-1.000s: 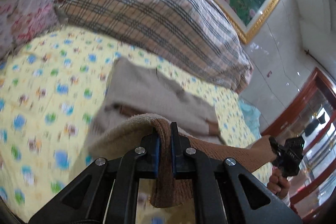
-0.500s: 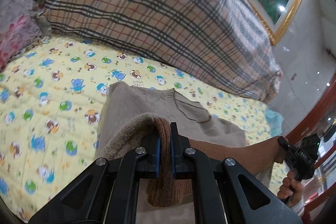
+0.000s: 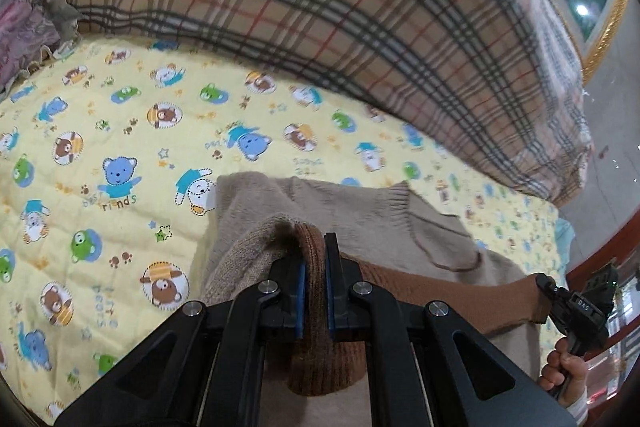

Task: Fold small clothes

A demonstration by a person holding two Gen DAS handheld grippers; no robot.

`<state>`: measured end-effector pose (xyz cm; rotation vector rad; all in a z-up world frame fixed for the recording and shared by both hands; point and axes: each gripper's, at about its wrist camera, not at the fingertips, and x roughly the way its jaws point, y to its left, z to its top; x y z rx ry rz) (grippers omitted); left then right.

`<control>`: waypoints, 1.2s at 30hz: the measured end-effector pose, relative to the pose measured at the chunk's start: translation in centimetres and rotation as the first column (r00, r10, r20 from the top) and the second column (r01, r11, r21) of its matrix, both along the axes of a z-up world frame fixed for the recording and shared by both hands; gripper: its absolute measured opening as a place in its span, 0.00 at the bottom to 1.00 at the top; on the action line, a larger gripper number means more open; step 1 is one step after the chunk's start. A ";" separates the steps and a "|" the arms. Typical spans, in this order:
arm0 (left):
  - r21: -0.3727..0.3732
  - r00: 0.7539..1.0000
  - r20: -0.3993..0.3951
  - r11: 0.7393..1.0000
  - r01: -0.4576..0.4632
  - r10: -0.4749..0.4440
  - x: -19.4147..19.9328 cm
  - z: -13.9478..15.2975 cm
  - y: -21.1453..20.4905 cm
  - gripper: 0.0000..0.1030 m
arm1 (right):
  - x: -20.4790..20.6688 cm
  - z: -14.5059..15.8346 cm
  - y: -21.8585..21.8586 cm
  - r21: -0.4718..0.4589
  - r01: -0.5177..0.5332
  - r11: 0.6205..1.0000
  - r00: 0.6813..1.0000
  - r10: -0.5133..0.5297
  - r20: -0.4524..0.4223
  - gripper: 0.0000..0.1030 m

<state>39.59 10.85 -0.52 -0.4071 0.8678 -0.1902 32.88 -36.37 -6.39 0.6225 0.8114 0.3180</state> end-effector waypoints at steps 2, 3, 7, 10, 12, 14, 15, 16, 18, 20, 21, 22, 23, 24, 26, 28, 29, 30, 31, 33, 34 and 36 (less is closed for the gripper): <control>0.010 1.000 -0.005 1.000 -0.002 0.002 0.4 -0.8 0.2 0.05 | 0.5 -0.9 -0.1 -0.004 0.004 1.000 1.000 -0.004 -0.017 0.08; 0.016 1.000 -0.009 1.000 -0.001 0.001 0.6 -1.1 0.2 0.05 | 0.8 -1.3 -0.2 -0.009 0.008 1.000 1.000 -0.008 -0.023 0.08; 0.024 1.000 -0.026 1.000 -0.001 0.002 1.3 -1.9 0.3 0.07 | 1.4 -2.6 -0.7 0.007 0.029 1.000 0.998 -0.029 -0.064 0.09; 0.010 0.999 -0.029 1.000 0.017 -0.017 1.3 -1.3 0.5 0.11 | 1.4 -2.3 -1.0 0.019 0.040 0.999 0.997 -0.039 -0.062 0.10; 0.013 0.999 -0.025 0.999 0.032 -0.032 1.1 -0.6 0.6 0.12 | 1.2 -1.7 -0.9 0.003 0.050 0.999 0.997 -0.049 -0.054 0.18; 0.007 0.999 -0.028 0.999 0.042 -0.041 0.8 0.3 1.0 0.14 | 0.8 -0.8 -1.2 -0.014 0.072 0.997 0.997 -0.073 -0.031 0.34; 0.003 0.999 -0.026 0.999 0.043 -0.043 0.5 0.7 1.2 0.15 | 0.6 -0.4 -1.4 -0.009 0.080 0.997 0.997 -0.080 -0.017 0.46; 0.001 0.999 -0.022 0.999 0.044 -0.044 0.1 1.2 1.4 0.16 | 0.3 0.2 -1.8 -0.013 0.101 0.995 0.995 -0.101 0.002 0.52; 0.041 1.000 0.002 0.999 0.027 -0.027 -1.1 2.5 1.5 0.46 | -0.5 1.5 -2.2 -0.025 0.132 0.991 0.991 -0.131 0.040 0.56; 0.084 0.997 0.065 0.996 0.036 -0.041 -3.3 4.2 1.3 0.55 | -1.5 2.8 -2.2 -0.028 0.119 0.993 0.991 -0.117 0.065 0.56; 0.094 0.995 0.078 0.994 0.051 -0.058 -4.2 4.8 1.2 0.55 | -2.1 3.4 -2.0 -0.035 0.107 0.994 0.992 -0.104 0.076 0.56; 0.092 0.992 0.094 0.993 0.078 -0.087 -5.3 5.3 0.8 0.55 | -3.1 4.2 -1.4 -0.056 0.086 0.995 0.992 -0.080 0.097 0.56; 0.083 0.985 0.109 0.989 0.124 -0.133 -6.7 5.7 0.0 0.55 | -3.8 4.6 -0.7 -0.074 0.064 0.995 0.992 -0.056 0.109 0.56; 0.084 0.975 0.113 0.979 0.184 -0.193 -7.9 5.8 -1.2 0.55 | -4.7 4.9 0.3 -0.097 0.030 0.995 0.992 -0.018 0.121 0.56; 0.094 0.951 0.088 0.953 0.289 -0.298 -9.6 5.1 -3.9 0.56 | -6.0 5.1 2.2 -0.128 -0.032 0.991 0.992 0.047 0.120 0.56; 0.095 0.917 0.029 0.915 0.393 -0.397 -10.8 3.3 -7.2 0.57 | -6.7 4.5 4.6 -0.134 -0.126 0.983 0.986 0.139 0.090 0.56; 0.104 0.905 0.006 0.900 0.423 -0.425 -11.0 2.5 -8.4 0.57 | -6.9 4.1 5.6 -0.136 -0.162 0.977 0.982 0.173 0.074 0.56; 0.128 0.893 -0.021 0.885 0.449 -0.450 -11.2 1.6 -9.7 0.57 | -7.0 3.6 7.1 -0.143 -0.210 0.967 0.974 0.219 0.053 0.56; 0.150 0.887 -0.037 0.875 0.460 -0.460 -11.2 1.0 -10.5 0.57 | -6.9 3.3 8.2 -0.155 -0.245 0.957 0.966 0.254 0.039 0.56; 0.186 0.886 -0.066 0.866 0.464 -0.460 -10.2 0.0 -11.4 0.57 | -6.6 2.5 10.4 -0.182 -0.327 0.927 0.943 0.334 0.006 0.56; 0.184 0.892 -0.071 0.873 0.451 -0.446 -9.4 -0.2 -11.2 0.57 | -6.3 2.1 11.4 -0.196 -0.364 0.911 0.930 0.368 -0.016 0.56; 0.175 0.914 -0.067 0.897 0.405 -0.400 -7.4 -0.1 -10.2 0.57 | -5.5 1.0 12.3 -0.220 -0.394 0.893 0.919 0.390 -0.064 0.56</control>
